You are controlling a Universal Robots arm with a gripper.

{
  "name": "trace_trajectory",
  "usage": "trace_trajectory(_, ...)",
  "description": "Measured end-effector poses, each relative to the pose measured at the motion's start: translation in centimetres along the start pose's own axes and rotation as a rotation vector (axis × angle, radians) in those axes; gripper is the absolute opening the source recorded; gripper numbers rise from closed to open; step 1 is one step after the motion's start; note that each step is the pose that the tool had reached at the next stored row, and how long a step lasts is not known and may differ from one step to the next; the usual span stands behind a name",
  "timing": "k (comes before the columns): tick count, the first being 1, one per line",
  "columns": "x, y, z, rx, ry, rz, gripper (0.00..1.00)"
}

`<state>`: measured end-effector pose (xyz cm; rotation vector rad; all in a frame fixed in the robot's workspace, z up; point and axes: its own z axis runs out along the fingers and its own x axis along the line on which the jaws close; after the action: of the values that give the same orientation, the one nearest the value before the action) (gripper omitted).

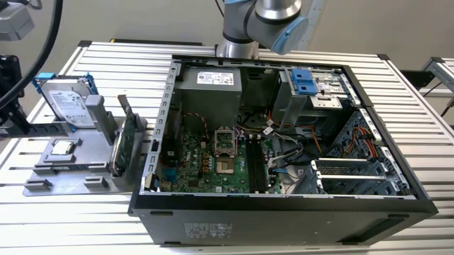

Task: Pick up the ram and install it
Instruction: 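Pick up the ram and move it above insertion slot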

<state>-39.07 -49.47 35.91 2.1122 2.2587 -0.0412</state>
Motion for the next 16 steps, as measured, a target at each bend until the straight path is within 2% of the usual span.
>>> trace_trajectory(16,-0.08,0.02,-1.45,0.0,0.0001,0.0,0.0)
